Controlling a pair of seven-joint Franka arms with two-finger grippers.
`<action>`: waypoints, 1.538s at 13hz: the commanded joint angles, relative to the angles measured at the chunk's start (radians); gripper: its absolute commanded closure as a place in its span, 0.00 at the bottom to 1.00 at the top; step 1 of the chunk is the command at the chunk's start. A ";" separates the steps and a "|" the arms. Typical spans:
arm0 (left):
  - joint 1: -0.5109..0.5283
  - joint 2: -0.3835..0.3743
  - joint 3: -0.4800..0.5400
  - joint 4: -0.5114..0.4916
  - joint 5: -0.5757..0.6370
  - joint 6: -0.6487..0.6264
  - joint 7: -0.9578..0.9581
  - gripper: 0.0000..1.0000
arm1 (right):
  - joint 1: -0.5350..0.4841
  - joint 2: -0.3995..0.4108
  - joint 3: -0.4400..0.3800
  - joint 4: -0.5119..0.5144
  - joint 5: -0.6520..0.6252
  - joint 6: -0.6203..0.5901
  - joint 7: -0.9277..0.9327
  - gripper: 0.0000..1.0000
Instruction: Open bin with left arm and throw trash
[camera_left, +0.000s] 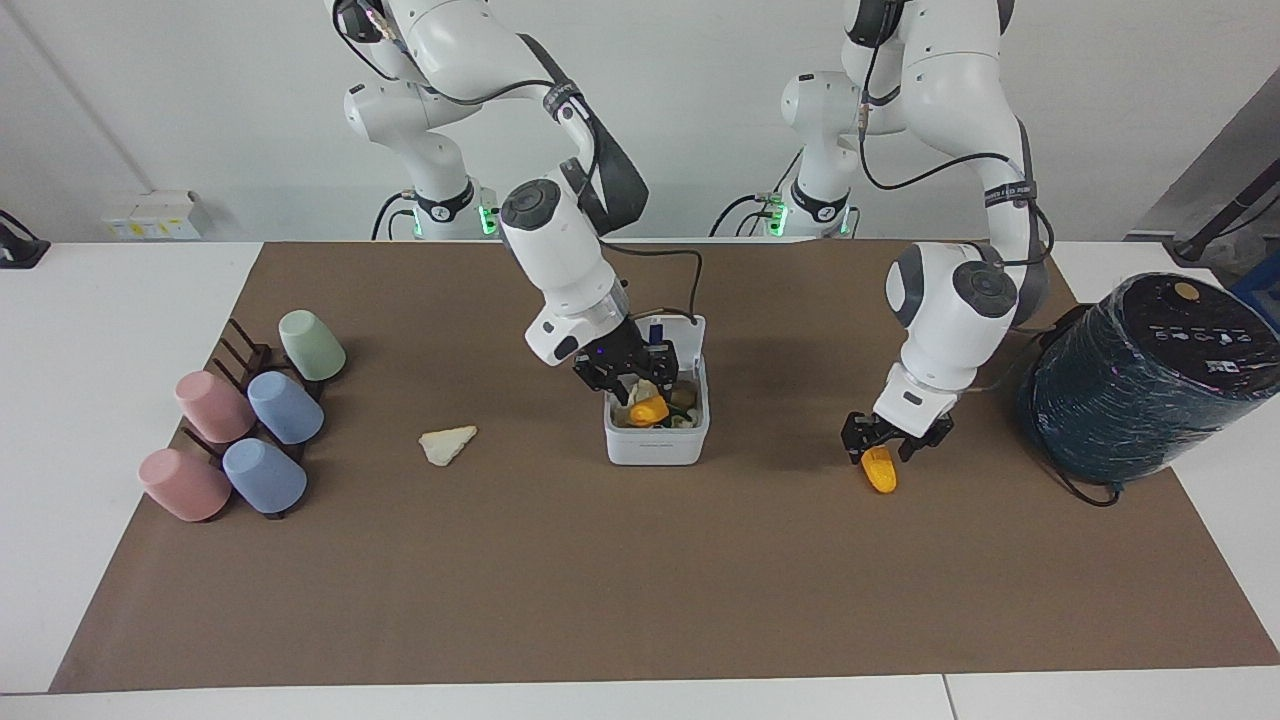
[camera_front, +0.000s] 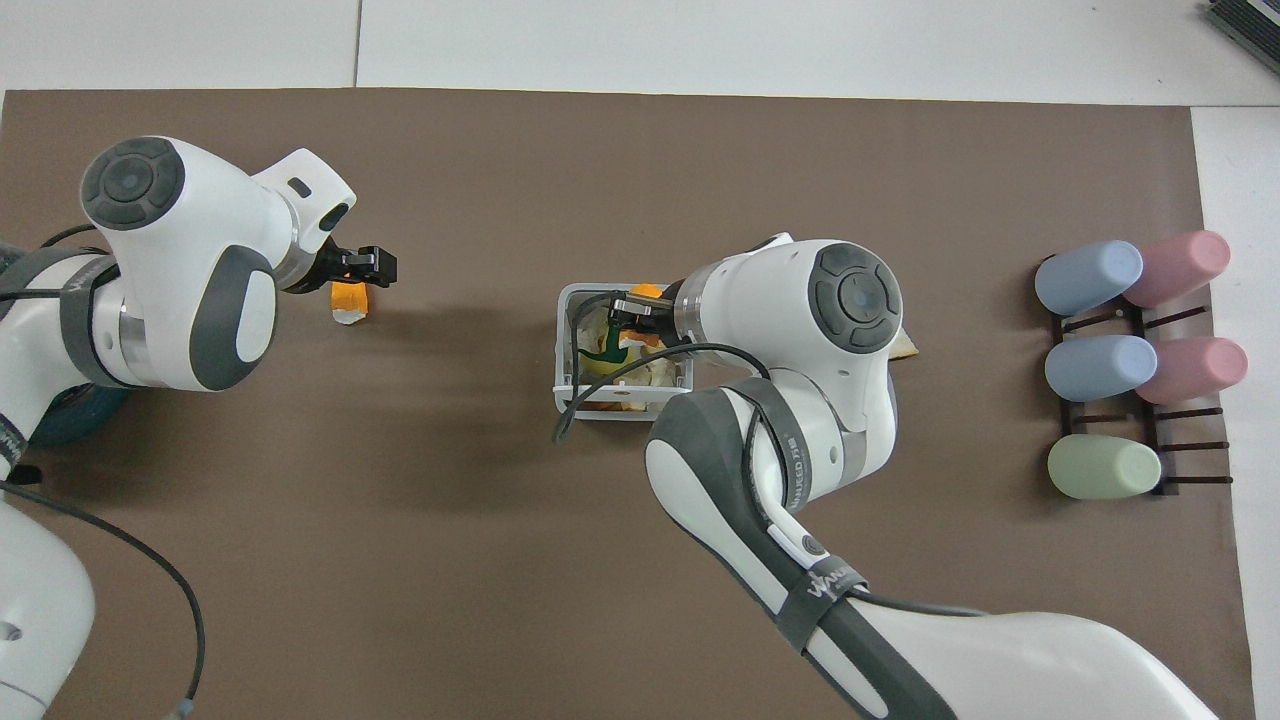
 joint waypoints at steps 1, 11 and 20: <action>0.008 0.010 -0.006 -0.038 0.023 0.061 0.007 0.25 | 0.000 -0.013 -0.001 0.008 0.025 0.005 -0.002 0.00; 0.002 0.011 -0.008 -0.036 0.024 0.057 0.010 1.00 | -0.266 -0.174 -0.021 -0.070 -0.320 -0.168 -0.265 0.00; -0.163 0.072 -0.012 0.321 -0.051 -0.321 -0.142 1.00 | -0.387 -0.127 -0.022 -0.335 -0.337 -0.007 0.284 0.00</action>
